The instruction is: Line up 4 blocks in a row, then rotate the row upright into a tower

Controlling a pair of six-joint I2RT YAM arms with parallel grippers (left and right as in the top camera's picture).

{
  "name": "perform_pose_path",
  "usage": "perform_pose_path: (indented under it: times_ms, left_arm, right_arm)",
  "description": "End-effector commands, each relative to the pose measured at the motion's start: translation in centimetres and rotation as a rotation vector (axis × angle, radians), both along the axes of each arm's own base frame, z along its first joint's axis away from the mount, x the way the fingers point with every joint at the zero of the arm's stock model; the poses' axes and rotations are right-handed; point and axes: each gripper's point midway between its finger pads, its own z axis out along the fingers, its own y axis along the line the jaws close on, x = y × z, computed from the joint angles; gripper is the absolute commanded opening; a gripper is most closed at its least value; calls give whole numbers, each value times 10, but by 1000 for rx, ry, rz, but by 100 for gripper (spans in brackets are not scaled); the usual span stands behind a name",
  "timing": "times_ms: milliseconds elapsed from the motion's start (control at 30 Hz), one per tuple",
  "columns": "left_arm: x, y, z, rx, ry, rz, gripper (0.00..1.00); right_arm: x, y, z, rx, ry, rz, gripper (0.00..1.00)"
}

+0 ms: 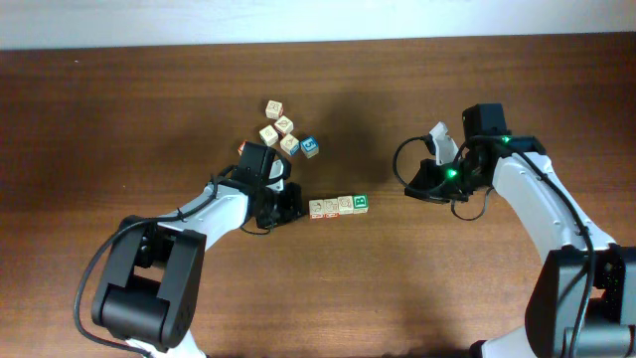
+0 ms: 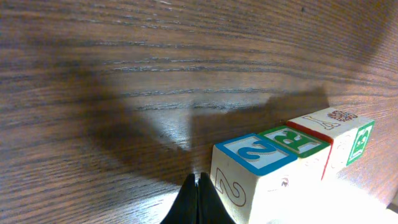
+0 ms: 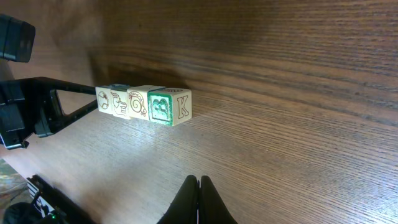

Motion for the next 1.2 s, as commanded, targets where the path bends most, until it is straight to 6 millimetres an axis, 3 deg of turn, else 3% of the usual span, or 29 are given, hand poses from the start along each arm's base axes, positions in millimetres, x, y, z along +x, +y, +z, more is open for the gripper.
perform_pose_path:
  times_ms: [0, 333, 467, 500, 600, 633, 1167]
  left_arm:
    - [-2, -4, 1, -21, -23, -42, 0]
    - [-1, -17, 11, -93, -88, -143, 0]
    - [-2, -17, 11, -94, -83, -147, 0]
    - [-2, -17, 11, -94, -83, -147, 0]
    - [-2, -17, 11, -93, -83, -147, 0]
    - [-2, -17, 11, -90, -84, -146, 0]
    - [2, -19, 13, -100, -101, -141, 0]
  right_arm:
    - [0, 0, -2, 5, 6, -7, 4]
    - [-3, -7, -7, -38, 21, -15, 4]
    - [-10, -6, -28, -36, 38, -15, 4]
    - [-6, -1, -37, -26, 44, -1, 4]
    - [2, 51, -78, 91, 56, 113, 4]
    - [2, 53, -82, 93, 58, 120, 4]
    - [-1, 60, -82, 92, 61, 141, 4]
